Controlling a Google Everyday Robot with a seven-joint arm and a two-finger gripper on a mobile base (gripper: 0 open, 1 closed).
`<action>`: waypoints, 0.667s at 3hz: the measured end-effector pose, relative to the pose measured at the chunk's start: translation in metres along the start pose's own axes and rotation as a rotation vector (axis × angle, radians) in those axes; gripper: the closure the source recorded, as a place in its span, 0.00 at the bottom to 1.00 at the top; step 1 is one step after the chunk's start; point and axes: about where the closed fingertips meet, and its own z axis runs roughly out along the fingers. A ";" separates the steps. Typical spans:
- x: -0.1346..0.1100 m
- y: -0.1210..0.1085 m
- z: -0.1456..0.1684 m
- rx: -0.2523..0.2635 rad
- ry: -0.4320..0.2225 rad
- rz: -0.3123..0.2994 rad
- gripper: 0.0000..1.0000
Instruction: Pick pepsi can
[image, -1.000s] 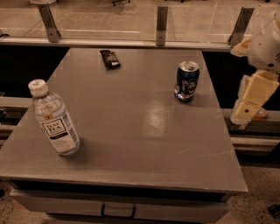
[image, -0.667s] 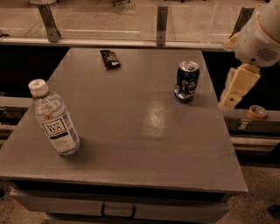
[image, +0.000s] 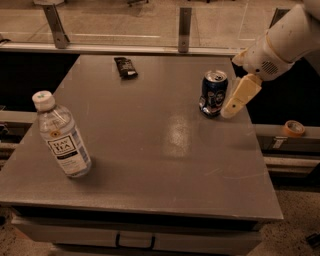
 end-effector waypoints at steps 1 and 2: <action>-0.017 -0.002 0.026 -0.049 -0.091 0.029 0.00; -0.029 -0.002 0.047 -0.095 -0.171 0.063 0.18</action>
Offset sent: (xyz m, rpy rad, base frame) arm 0.0339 0.0600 -0.0348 0.3084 0.0734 0.0346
